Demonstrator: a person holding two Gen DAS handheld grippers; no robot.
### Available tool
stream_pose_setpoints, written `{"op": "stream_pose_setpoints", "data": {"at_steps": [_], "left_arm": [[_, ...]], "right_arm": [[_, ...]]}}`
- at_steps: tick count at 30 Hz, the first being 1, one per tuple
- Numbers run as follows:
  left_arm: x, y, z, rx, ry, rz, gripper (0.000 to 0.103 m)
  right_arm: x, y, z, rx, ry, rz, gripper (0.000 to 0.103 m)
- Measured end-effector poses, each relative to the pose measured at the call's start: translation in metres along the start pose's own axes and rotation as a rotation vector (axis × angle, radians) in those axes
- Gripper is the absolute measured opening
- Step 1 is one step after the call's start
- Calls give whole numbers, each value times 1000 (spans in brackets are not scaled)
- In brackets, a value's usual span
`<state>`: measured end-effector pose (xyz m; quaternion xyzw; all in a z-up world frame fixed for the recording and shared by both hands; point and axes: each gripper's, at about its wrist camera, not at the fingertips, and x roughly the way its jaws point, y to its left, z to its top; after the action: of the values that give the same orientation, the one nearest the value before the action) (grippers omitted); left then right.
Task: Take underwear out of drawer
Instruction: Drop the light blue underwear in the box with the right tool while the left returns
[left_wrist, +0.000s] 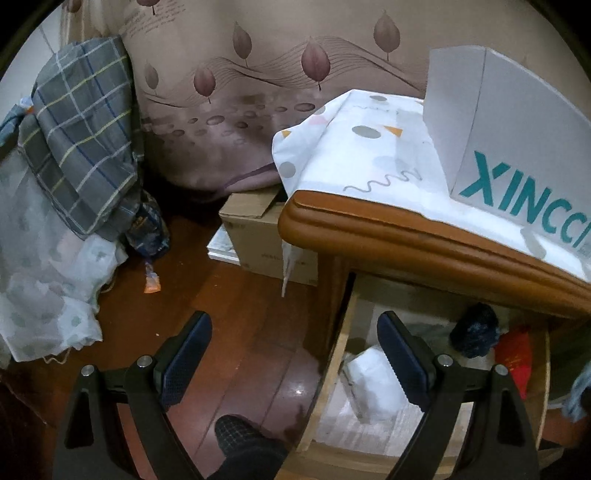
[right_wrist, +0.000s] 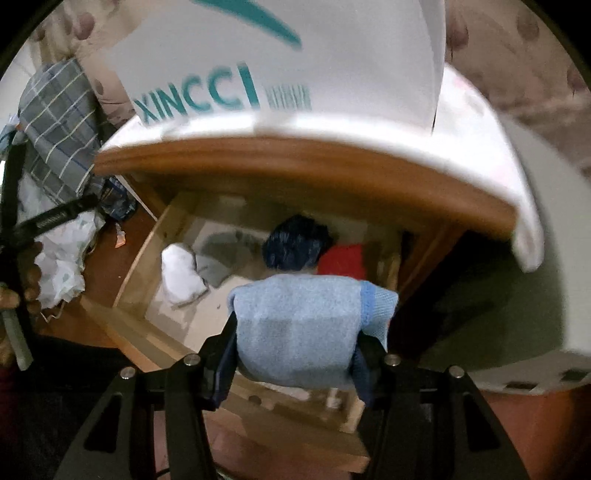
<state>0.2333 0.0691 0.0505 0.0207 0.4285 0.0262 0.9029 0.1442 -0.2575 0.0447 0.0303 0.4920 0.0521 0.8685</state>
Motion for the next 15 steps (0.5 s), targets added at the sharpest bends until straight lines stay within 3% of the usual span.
{"op": "stream_pose_setpoints", "data": {"at_steps": [15], "left_arm": [[-7, 5, 3, -23, -10, 11, 90]], "right_arm": [[-138, 17, 102, -75, -241, -47, 53]]}}
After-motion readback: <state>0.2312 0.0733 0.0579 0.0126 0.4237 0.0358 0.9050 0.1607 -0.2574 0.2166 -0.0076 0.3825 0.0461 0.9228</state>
